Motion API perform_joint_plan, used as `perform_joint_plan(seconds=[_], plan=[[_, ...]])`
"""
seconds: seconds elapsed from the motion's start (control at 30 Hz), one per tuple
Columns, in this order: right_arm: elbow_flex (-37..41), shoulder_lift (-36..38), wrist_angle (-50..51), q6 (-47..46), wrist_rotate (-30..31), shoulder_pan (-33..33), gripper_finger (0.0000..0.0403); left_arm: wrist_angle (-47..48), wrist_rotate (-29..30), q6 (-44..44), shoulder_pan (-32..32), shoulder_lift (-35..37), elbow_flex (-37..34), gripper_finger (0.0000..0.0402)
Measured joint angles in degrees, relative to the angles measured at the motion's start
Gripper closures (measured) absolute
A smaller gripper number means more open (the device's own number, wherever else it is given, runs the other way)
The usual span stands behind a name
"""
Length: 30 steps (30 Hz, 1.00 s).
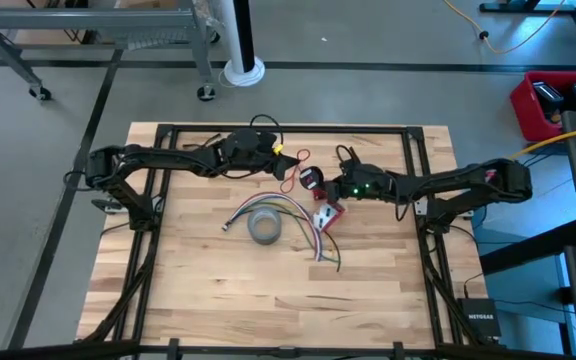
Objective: Coil cords
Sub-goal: Coil the red wire on the black spool
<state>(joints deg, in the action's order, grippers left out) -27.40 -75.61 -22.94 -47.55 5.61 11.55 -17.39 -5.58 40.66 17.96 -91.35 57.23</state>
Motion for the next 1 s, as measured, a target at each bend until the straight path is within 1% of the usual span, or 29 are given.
perform_joint_plan(seconds=[0.13,0.37,0.63,0.83,1.0], plan=[[0.0,-3.07,-4.37,0.0,0.18,0.04,0.0398,-0.07,0.0,0.34,-0.02,0.0,0.0,0.0401],[-2.04,-7.51,-6.75,-0.28,0.41,0.04,0.0398,-2.46,0.09,1.62,0.02,0.0,0.02,0.0401],[-6.9,-11.86,-7.13,-0.5,5.22,0.11,0.0398,-2.59,0.22,2.56,-0.69,0.0,0.02,0.0401],[-9.12,-13.92,-7.05,-0.66,5.32,0.09,0.0398,-2.59,0.24,2.8,-1.16,0.0,0.02,0.0401],[-10.36,-14.37,-7.27,-0.64,2.84,0.09,0.0398,-2.47,0.3,2.47,-1.01,0.0,0.02,0.0401]])
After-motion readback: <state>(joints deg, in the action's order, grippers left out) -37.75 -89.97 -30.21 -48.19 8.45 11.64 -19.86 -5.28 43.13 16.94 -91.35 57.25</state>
